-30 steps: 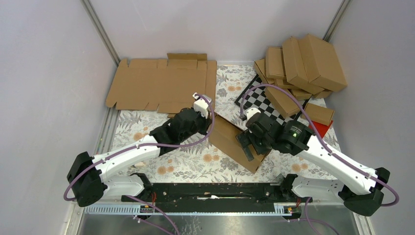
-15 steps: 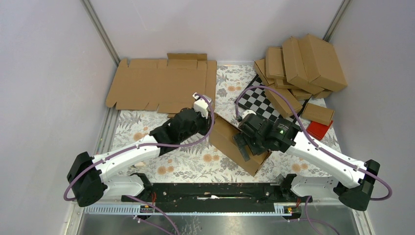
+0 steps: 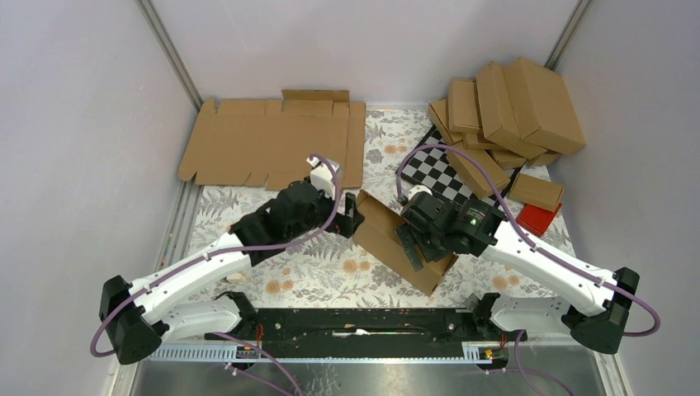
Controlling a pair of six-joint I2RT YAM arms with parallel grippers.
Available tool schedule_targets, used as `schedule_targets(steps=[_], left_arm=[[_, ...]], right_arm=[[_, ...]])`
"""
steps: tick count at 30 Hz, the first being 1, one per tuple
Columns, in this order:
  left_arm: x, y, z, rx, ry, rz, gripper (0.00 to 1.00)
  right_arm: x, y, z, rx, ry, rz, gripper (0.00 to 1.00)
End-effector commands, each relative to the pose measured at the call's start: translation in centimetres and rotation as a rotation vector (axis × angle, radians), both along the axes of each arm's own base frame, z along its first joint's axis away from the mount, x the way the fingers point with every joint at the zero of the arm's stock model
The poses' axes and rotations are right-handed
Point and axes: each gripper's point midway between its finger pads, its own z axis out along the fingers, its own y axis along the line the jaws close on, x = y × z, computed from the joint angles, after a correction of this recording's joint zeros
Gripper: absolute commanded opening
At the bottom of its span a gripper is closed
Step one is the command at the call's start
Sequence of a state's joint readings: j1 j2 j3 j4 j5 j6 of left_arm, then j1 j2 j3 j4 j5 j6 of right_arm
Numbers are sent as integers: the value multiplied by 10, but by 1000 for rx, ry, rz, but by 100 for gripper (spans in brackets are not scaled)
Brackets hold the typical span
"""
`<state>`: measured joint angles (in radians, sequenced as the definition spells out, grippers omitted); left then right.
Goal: Fold the paper box
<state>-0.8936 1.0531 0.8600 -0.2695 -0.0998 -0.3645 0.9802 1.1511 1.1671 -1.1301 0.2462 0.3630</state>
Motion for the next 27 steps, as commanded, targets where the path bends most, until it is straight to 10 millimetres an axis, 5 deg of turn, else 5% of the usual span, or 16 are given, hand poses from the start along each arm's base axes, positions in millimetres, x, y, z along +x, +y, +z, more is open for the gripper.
schedule_targets(steps=[1,7,15,27], left_arm=[[21,0,54,-168,1,87,98],[59,6,73,-279,32,167,99],[72,-24,81,-306,37,72,97],[53,-4,-3,-197,149,111,50]], right_arm=[[3,1,4,-3,-20,0,85],[3,3,6,8,-23,5,84],[2,5,4,17,-12,3,84],[3,5,4,17,-14,2,84]])
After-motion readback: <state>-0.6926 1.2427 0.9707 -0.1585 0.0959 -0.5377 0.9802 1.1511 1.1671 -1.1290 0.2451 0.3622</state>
